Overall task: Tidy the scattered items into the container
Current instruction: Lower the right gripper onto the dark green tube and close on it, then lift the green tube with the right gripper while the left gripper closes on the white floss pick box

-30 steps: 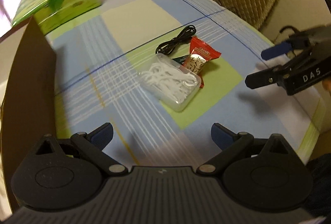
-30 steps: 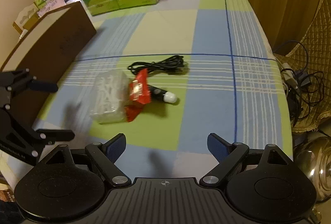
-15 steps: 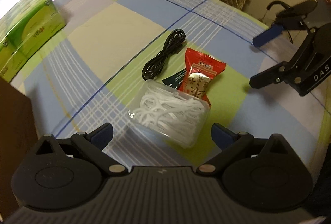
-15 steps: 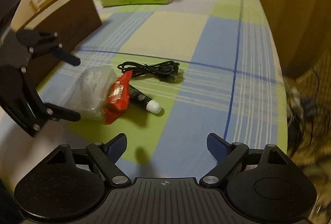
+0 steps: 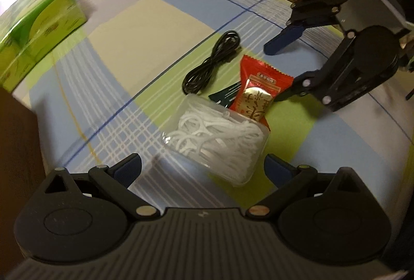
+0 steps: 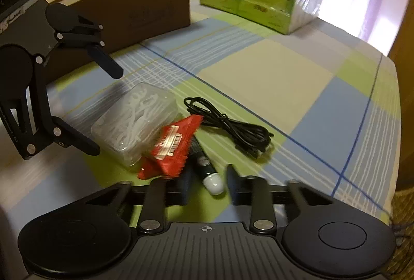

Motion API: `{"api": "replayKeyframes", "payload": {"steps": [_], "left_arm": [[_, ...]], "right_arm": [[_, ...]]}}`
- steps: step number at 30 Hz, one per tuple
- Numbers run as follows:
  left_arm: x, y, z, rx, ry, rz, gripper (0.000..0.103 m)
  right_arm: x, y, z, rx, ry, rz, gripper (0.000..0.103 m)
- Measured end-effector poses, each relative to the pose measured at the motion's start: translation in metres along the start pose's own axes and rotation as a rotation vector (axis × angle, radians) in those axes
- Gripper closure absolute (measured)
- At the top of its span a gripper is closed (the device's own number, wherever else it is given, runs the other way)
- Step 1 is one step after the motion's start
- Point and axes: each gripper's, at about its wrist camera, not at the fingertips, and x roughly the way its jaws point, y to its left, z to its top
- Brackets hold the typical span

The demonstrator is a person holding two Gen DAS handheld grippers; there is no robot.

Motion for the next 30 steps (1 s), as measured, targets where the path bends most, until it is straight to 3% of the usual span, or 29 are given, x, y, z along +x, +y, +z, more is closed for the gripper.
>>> {"api": "replayKeyframes", "payload": {"steps": [5, 15, 20, 23, 25, 30], "left_arm": [[-0.004, 0.001, -0.010, -0.116, 0.001, 0.014, 0.004], [-0.009, 0.016, 0.003, -0.382, -0.036, 0.008, 0.008], [0.004, 0.016, 0.019, -0.425, -0.026, 0.027, 0.013], [0.011, 0.012, 0.021, -0.403, -0.013, 0.057, 0.029], [0.013, 0.011, 0.017, -0.386, 0.000, 0.064, 0.046], [0.004, 0.014, -0.004, -0.360, 0.015, 0.095, 0.050]], "right_arm": [[-0.008, 0.006, -0.009, 0.019, 0.003, -0.064, 0.085], [-0.044, 0.011, -0.043, 0.292, 0.017, -0.204, 0.085], [-0.051, 0.014, -0.045, 0.330, 0.015, -0.216, 0.085], [-0.053, 0.018, -0.047, 0.331, 0.016, -0.219, 0.085], [-0.056, 0.021, -0.049, 0.335, 0.016, -0.221, 0.085], [-0.054, 0.026, -0.048, 0.336, 0.024, -0.211, 0.085]]}}
